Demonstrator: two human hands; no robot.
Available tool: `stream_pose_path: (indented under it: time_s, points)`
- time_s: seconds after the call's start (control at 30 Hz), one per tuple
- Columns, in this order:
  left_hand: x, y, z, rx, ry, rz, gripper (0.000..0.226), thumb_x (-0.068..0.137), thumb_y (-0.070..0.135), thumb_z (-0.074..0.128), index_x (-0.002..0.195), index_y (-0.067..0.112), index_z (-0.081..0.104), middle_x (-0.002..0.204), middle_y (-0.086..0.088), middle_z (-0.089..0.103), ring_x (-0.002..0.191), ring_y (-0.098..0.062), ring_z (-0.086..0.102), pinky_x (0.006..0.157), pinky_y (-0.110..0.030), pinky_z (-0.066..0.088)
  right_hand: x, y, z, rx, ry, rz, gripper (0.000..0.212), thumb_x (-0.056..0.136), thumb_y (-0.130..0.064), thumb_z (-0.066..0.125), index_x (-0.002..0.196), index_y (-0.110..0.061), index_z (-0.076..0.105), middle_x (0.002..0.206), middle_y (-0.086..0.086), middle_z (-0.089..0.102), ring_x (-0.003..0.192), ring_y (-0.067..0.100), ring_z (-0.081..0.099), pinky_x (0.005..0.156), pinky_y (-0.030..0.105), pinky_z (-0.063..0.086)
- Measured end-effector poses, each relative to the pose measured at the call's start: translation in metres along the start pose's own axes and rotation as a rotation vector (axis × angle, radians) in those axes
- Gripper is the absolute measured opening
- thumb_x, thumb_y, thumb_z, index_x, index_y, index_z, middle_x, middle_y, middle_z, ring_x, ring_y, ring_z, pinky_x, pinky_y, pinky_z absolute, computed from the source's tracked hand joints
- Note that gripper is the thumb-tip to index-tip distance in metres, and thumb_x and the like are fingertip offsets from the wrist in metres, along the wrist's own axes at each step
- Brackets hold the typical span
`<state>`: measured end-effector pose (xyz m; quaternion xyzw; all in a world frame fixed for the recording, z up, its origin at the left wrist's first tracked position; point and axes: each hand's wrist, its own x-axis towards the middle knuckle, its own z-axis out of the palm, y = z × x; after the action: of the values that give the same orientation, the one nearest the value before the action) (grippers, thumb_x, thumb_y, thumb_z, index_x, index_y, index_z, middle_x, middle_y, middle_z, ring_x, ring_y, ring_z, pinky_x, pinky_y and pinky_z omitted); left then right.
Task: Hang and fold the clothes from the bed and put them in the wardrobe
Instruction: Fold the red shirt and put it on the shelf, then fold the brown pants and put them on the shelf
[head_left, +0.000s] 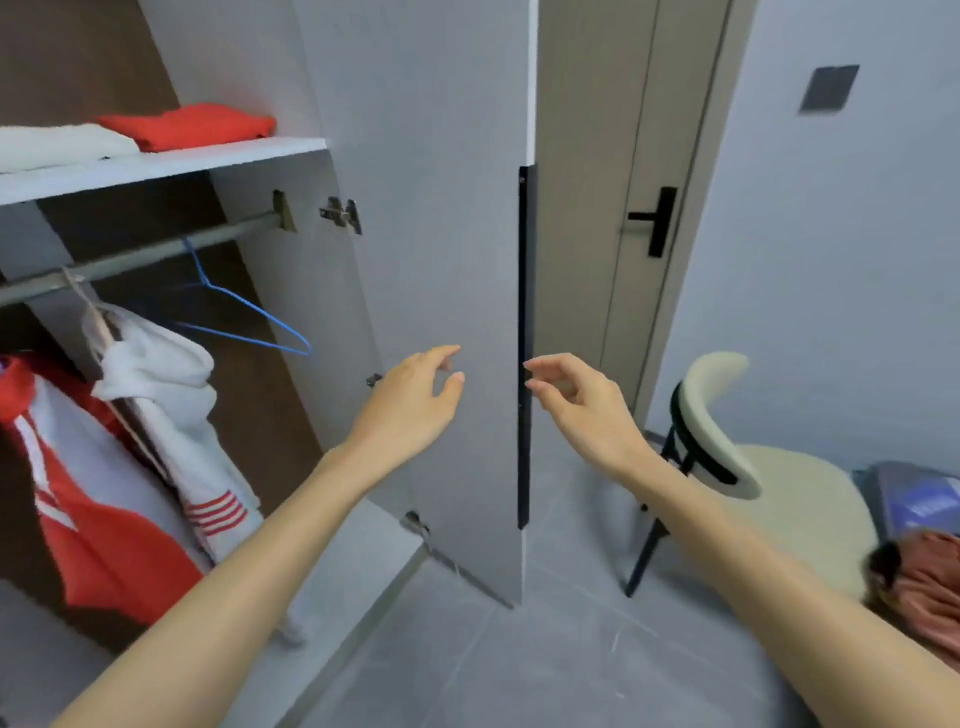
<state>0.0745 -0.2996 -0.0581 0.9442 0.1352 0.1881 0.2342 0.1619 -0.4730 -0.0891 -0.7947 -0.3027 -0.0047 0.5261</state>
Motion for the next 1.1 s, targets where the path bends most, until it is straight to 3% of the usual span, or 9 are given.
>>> stream_pose_path:
  time_s: [0.13, 0.33, 0.47, 0.6, 0.7, 0.73, 0.87, 0.97, 1.1]
  points:
    - [-0.015, 0.054, 0.066, -0.069, -0.153, 0.12, 0.041, 0.099, 0.03, 0.043, 0.14, 0.023, 0.044, 0.134, 0.002, 0.053, 0.122, -0.02, 0.05, 0.101, -0.041, 0.041, -0.063, 0.049, -0.062, -0.079, 0.122, 0.126, 0.019, 0.094, -0.015, 0.055, 0.11, -0.022, 0.064, 0.102, -0.006, 0.067, 0.076, 0.007, 0.059, 0.068, 0.012, 0.043]
    - [-0.044, 0.148, 0.181, -0.101, -0.394, 0.287, 0.041, 0.099, 0.03, 0.042, 0.14, 0.024, 0.042, 0.135, 0.001, 0.052, 0.123, -0.019, 0.048, 0.1, -0.036, 0.039, -0.161, 0.125, -0.167, -0.161, 0.271, 0.353, 0.019, 0.094, -0.014, 0.056, 0.109, -0.023, 0.064, 0.092, -0.011, 0.064, 0.064, 0.0, 0.056, 0.061, 0.011, 0.041]
    - [-0.061, 0.22, 0.26, -0.116, -0.535, 0.387, 0.043, 0.098, 0.027, 0.043, 0.141, 0.023, 0.042, 0.135, -0.001, 0.054, 0.122, -0.02, 0.05, 0.1, -0.036, 0.04, -0.222, 0.171, -0.236, -0.228, 0.378, 0.484, 0.019, 0.093, -0.013, 0.057, 0.109, -0.02, 0.064, 0.095, -0.004, 0.067, 0.073, 0.009, 0.059, 0.066, 0.007, 0.039]
    - [-0.076, 0.291, 0.335, -0.114, -0.655, 0.434, 0.044, 0.098, 0.03, 0.043, 0.142, 0.024, 0.04, 0.137, 0.0, 0.052, 0.122, -0.02, 0.05, 0.098, -0.036, 0.042, -0.275, 0.22, -0.303, -0.246, 0.417, 0.604, 0.021, 0.094, -0.011, 0.057, 0.113, -0.012, 0.064, 0.106, 0.002, 0.068, 0.092, 0.017, 0.063, 0.086, 0.027, 0.047]
    - [-0.087, 0.337, 0.379, -0.12, -0.727, 0.444, 0.045, 0.098, 0.027, 0.044, 0.142, 0.02, 0.039, 0.138, -0.006, 0.05, 0.124, -0.023, 0.049, 0.1, -0.037, 0.041, -0.306, 0.252, -0.345, -0.273, 0.426, 0.678, 0.02, 0.094, -0.012, 0.055, 0.113, -0.013, 0.064, 0.104, -0.003, 0.066, 0.08, -0.004, 0.057, 0.069, 0.006, 0.039]
    - [-0.089, 0.35, 0.394, -0.119, -0.743, 0.453, 0.046, 0.098, 0.025, 0.045, 0.142, 0.018, 0.04, 0.137, -0.008, 0.051, 0.123, -0.024, 0.049, 0.1, -0.036, 0.041, -0.314, 0.263, -0.359, -0.275, 0.431, 0.708, 0.021, 0.094, -0.013, 0.055, 0.113, -0.014, 0.064, 0.104, -0.005, 0.065, 0.077, -0.005, 0.056, 0.066, 0.005, 0.037]
    - [-0.085, 0.392, 0.445, -0.094, -0.799, 0.496, 0.045, 0.096, 0.021, 0.048, 0.14, 0.014, 0.043, 0.135, -0.013, 0.052, 0.124, -0.028, 0.048, 0.101, -0.034, 0.038, -0.332, 0.304, -0.403, -0.282, 0.427, 0.819, 0.023, 0.093, -0.014, 0.054, 0.114, -0.019, 0.062, 0.11, -0.006, 0.06, 0.086, 0.009, 0.055, 0.074, 0.019, 0.037]
    - [-0.072, 0.411, 0.488, -0.081, -0.832, 0.528, 0.043, 0.095, 0.02, 0.049, 0.138, 0.014, 0.045, 0.133, -0.013, 0.053, 0.124, -0.028, 0.048, 0.098, -0.031, 0.036, -0.332, 0.339, -0.429, -0.321, 0.425, 0.885, 0.025, 0.092, -0.014, 0.055, 0.115, -0.021, 0.062, 0.106, -0.008, 0.051, 0.084, 0.012, 0.055, 0.071, 0.02, 0.034]
    - [-0.041, 0.43, 0.56, -0.01, -0.882, 0.559, 0.046, 0.095, 0.023, 0.048, 0.14, 0.015, 0.041, 0.139, -0.012, 0.047, 0.129, -0.029, 0.043, 0.104, -0.039, 0.037, -0.32, 0.395, -0.457, -0.326, 0.411, 0.989, 0.026, 0.091, -0.015, 0.057, 0.116, -0.021, 0.062, 0.112, 0.0, 0.05, 0.084, 0.022, 0.06, 0.075, 0.028, 0.041]
